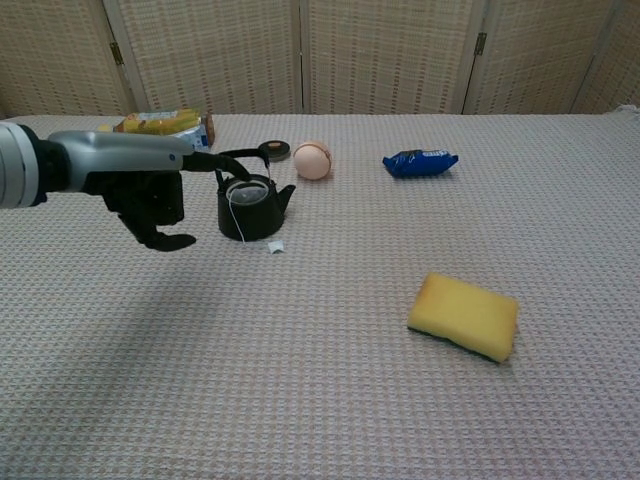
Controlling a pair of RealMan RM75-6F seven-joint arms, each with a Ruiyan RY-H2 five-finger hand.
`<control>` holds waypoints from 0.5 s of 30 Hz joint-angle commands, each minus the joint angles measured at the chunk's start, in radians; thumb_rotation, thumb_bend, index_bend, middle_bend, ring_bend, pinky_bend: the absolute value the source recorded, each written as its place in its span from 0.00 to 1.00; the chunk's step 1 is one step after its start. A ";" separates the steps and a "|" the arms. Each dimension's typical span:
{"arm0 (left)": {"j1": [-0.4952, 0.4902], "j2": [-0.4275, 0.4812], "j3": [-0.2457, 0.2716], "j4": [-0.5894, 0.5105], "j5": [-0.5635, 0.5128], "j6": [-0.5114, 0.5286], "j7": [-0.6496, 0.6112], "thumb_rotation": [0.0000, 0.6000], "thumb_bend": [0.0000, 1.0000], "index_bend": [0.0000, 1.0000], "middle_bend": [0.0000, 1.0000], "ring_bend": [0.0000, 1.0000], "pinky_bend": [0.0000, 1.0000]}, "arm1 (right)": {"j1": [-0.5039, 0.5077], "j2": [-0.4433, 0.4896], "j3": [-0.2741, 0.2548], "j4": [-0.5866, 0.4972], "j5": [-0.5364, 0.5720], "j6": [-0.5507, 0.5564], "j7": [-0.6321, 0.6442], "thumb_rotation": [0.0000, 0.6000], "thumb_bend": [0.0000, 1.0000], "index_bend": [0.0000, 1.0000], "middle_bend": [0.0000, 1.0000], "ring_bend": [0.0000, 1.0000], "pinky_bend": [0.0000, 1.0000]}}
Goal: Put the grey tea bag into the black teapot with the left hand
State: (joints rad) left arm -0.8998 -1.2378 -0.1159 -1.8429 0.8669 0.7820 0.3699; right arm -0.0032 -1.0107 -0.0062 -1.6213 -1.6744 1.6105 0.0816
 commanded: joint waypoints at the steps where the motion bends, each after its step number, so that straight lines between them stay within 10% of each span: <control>1: -0.051 0.035 -0.037 0.067 -0.048 -0.122 -0.086 1.00 0.58 0.00 1.00 0.99 1.00 | 0.003 -0.001 0.002 -0.001 0.004 -0.005 -0.003 1.00 0.14 0.00 0.00 0.00 0.00; 15: -0.250 -0.007 0.034 0.258 -0.242 -0.291 -0.077 1.00 0.58 0.00 1.00 0.99 1.00 | 0.015 -0.005 0.015 -0.007 0.042 -0.038 -0.021 1.00 0.14 0.00 0.00 0.00 0.00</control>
State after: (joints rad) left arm -1.1265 -1.2359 -0.1011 -1.6045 0.6503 0.5106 0.2907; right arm 0.0110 -1.0157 0.0077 -1.6280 -1.6331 1.5736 0.0609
